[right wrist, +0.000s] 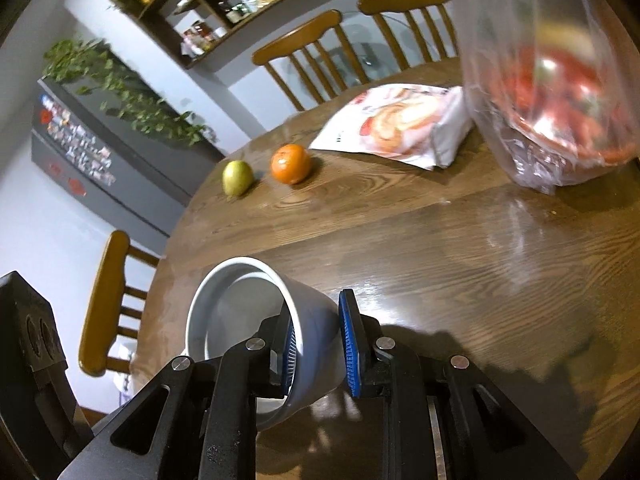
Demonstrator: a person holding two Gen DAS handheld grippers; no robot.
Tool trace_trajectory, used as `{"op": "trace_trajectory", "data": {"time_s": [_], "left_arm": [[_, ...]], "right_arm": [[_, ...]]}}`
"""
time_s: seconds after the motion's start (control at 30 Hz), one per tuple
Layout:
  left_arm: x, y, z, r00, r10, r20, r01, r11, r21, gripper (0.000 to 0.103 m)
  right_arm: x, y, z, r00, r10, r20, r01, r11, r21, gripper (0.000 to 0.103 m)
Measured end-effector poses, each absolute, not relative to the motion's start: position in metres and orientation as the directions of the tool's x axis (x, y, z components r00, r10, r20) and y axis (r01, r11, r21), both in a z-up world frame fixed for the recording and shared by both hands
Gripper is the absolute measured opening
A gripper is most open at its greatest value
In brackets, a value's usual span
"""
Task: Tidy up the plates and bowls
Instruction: 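Close both grippers on the small white bowl rim and lift it, then carry the small white bowl with both grippers over the large white bowl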
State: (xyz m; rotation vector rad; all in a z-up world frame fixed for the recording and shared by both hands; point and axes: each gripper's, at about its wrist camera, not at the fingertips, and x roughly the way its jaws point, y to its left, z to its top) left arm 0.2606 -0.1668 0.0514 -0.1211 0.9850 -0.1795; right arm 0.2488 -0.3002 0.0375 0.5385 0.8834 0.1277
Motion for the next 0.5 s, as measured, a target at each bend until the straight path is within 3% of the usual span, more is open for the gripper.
{"op": "trace_trajectory", "data": {"time_s": [0.5], "left_arm": [[0.232, -0.128, 0.068, 0.594, -0.180, -0.784, 0.041, 0.980, -0.194, 0.020]], "right_arm": [[0.232, -0.257, 0.057, 0.647, 0.357, -0.674, 0.000, 0.884, 0.468, 0.023]]}}
